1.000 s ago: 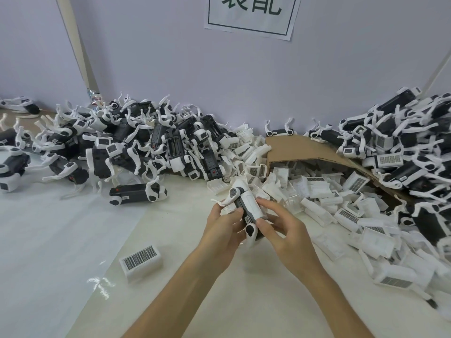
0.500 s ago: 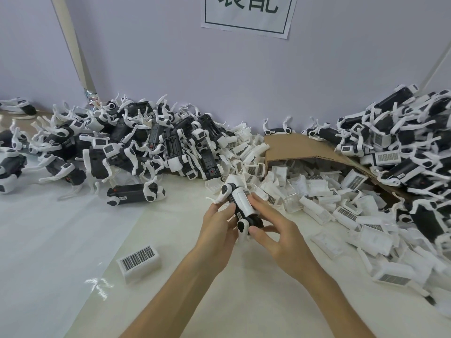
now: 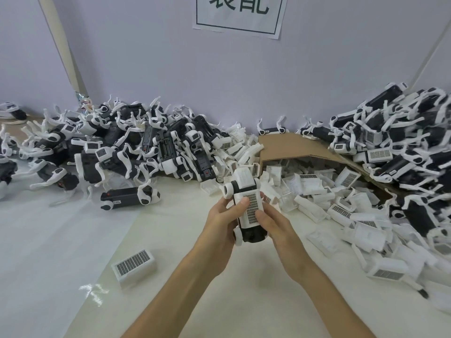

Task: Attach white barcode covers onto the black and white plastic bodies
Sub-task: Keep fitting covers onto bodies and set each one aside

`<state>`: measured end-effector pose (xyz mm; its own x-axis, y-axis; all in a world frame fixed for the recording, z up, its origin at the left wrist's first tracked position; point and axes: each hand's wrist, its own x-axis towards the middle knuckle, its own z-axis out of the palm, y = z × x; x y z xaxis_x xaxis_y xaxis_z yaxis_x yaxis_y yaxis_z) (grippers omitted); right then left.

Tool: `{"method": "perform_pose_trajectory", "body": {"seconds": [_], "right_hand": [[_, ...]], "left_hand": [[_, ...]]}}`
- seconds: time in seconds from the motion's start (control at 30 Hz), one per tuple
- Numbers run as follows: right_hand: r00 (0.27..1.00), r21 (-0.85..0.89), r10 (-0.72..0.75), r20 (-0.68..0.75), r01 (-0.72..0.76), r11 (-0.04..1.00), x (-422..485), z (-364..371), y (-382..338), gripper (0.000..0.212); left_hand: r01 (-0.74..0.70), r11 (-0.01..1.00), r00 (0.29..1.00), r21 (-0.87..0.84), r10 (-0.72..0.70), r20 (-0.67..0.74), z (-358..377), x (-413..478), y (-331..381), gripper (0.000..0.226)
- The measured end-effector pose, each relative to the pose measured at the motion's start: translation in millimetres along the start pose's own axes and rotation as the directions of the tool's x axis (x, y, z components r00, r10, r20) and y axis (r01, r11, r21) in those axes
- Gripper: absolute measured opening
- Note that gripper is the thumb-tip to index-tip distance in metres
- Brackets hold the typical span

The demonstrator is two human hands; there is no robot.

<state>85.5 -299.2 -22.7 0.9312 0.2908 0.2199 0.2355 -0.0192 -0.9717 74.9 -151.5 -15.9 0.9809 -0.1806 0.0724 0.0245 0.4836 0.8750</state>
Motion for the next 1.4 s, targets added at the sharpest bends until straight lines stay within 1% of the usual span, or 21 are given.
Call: {"method": "perform_pose_trajectory", "body": {"seconds": [0.07, 0.13, 0.2, 0.27, 0.37, 0.47, 0.6, 0.67, 0.83, 0.93, 1.03, 1.1, 1.13, 1.17, 1.2, 1.27, 1.3, 1.33, 1.4], "right_hand": [[1.0, 0.006, 0.008, 0.002, -0.008, 1.0, -0.6, 2.9, 0.2, 0.039], [0.999, 0.004, -0.002, -0.041, 0.003, 1.0, -0.2, 3.9, -0.3, 0.039], [0.995, -0.044, -0.036, -0.091, 0.032, 0.999, 0.4, 2.2, -0.1, 0.037], [0.992, -0.077, -0.058, -0.109, 0.05, 0.996, 0.7, 0.9, 1.3, 0.033], [0.994, -0.062, -0.057, -0.089, 0.051, 0.997, 0.2, 0.9, 1.2, 0.033], [0.998, -0.039, -0.049, -0.04, 0.048, 0.998, -0.7, -0.1, -0.5, 0.035], [0.998, -0.16, -0.058, -0.011, 0.055, 0.986, -1.9, 0.3, -0.8, 0.037], [0.998, -0.214, -0.066, -0.014, 0.061, 0.975, -2.8, 1.6, -0.5, 0.038], [0.993, -0.296, -0.11, -0.038, 0.094, 0.951, -4.3, 1.4, 0.7, 0.03], [0.989, -0.282, -0.141, -0.033, 0.126, 0.951, -5.3, 1.3, -0.7, 0.031], [0.988, -0.268, -0.152, -0.021, 0.141, 0.953, -5.6, 0.2, -1.7, 0.032], [0.987, -0.275, -0.158, -0.005, 0.151, 0.949, -5.1, -0.9, -2.4, 0.028], [0.984, -0.275, -0.176, -0.02, 0.164, 0.947, -5.1, -1.5, -3.8, 0.024], [0.976, -0.272, -0.207, -0.07, 0.181, 0.945, -5.1, -2.4, -5.4, 0.022], [0.957, -0.275, -0.246, -0.156, 0.197, 0.941, -5.3, -4.6, -6.8, 0.024], [0.878, -0.315, -0.338, -0.338, 0.233, 0.92, -4.3, -11.9, -8.4, 0.026], [0.837, -0.345, -0.382, -0.393, 0.251, 0.905, -4.1, -15.4, -8.8, 0.028], [0.808, -0.374, -0.42, -0.414, 0.269, 0.887, -4.5, -17.7, -9.0, 0.032], [0.794, -0.415, -0.476, -0.378, 0.314, 0.854, -5.6, -17.2, -8.5, 0.04]], "left_hand": [[-0.028, 0.999, 1.0, 0.033, 0.027, 0.012, -1.0, 0.1, 0.2, 0.054], [-0.046, 0.997, 0.999, 0.067, 0.045, 0.018, -0.9, 0.4, -0.3, 0.052], [-0.049, 0.995, 0.999, 0.087, 0.048, 0.015, -0.2, 0.9, -2.4, 0.051], [-0.044, 0.995, 0.999, 0.091, 0.043, 0.019, -0.1, 1.5, -3.9, 0.051], [-0.057, 0.995, 0.998, 0.083, 0.055, 0.026, -0.4, 1.8, -4.9, 0.05], [-0.087, 0.992, 0.996, 0.095, 0.088, -0.007, 1.8, 0.8, -5.8, 0.05], [-0.135, 0.978, 0.987, 0.162, 0.147, -0.064, 3.3, 1.5, -6.5, 0.054], [-0.141, 0.978, 0.984, 0.154, 0.156, -0.09, 1.8, 2.1, -6.8, 0.059], [-0.136, 0.978, 0.982, 0.156, 0.154, -0.109, 1.8, 2.6, -7.7, 0.069], [-0.138, 0.976, 0.982, 0.166, 0.157, -0.105, 2.6, 2.3, -6.5, 0.074], [-0.153, 0.974, 0.981, 0.169, 0.17, -0.09, 2.8, 1.4, -4.7, 0.074], [-0.151, 0.973, 0.982, 0.176, 0.168, -0.087, 3.5, 1.2, -4.6, 0.075], [-0.149, 0.971, 0.982, 0.188, 0.167, -0.087, 4.1, 1.1, -4.8, 0.077], [-0.154, 0.965, 0.981, 0.211, 0.175, -0.086, 5.0, 1.0, -5.5, 0.078], [-0.171, 0.955, 0.977, 0.244, 0.196, -0.083, 6.3, 0.9, -6.8, 0.079], [-0.236, 0.909, 0.957, 0.344, 0.278, -0.079, 8.5, -0.7, -9.7, 0.082], [-0.274, 0.867, 0.94, 0.415, 0.333, -0.075, 9.1, -1.5, -11.0, 0.082], [-0.306, 0.816, 0.921, 0.49, 0.384, -0.065, 9.3, -1.8, -12.7, 0.078], [-0.343, 0.715, 0.892, 0.609, 0.451, -0.028, 9.8, -2.3, -16.1, 0.062]]}}
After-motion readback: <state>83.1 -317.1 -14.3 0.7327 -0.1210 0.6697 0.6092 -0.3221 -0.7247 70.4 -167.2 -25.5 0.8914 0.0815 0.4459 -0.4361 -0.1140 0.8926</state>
